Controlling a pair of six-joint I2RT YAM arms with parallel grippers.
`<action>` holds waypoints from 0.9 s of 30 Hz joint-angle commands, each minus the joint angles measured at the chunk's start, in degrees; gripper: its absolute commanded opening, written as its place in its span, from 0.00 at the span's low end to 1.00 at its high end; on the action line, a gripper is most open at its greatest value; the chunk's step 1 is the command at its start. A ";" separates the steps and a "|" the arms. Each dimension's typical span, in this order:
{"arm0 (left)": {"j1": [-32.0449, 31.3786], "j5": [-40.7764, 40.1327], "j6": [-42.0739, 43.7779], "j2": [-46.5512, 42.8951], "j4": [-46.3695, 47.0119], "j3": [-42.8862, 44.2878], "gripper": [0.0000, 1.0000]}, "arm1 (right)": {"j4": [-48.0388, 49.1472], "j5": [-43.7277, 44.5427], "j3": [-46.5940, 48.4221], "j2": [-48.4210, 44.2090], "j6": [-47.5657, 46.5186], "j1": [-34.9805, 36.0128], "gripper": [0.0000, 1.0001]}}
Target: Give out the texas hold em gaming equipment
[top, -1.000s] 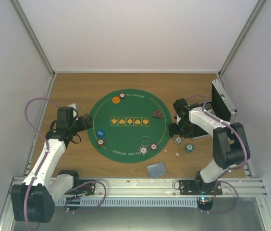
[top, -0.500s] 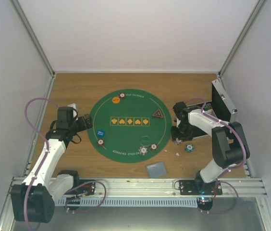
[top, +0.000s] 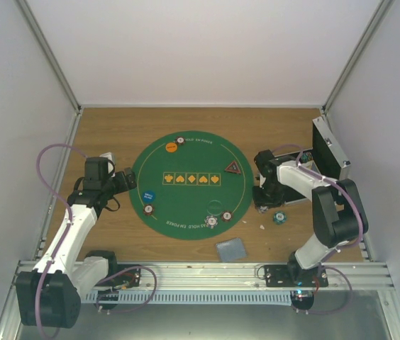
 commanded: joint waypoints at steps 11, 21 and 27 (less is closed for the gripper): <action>-0.79 0.30 0.37 -0.53 2.45 -0.90 0.93 | -5.06 0.47 4.89 -2.41 0.12 1.36 0.36; -0.85 -0.07 0.32 -0.79 2.59 -0.98 0.93 | -8.57 -0.74 15.04 1.33 0.81 7.33 0.35; -0.88 0.33 0.24 -0.97 2.87 -1.05 0.93 | -7.06 -3.56 23.95 10.08 1.99 17.37 0.35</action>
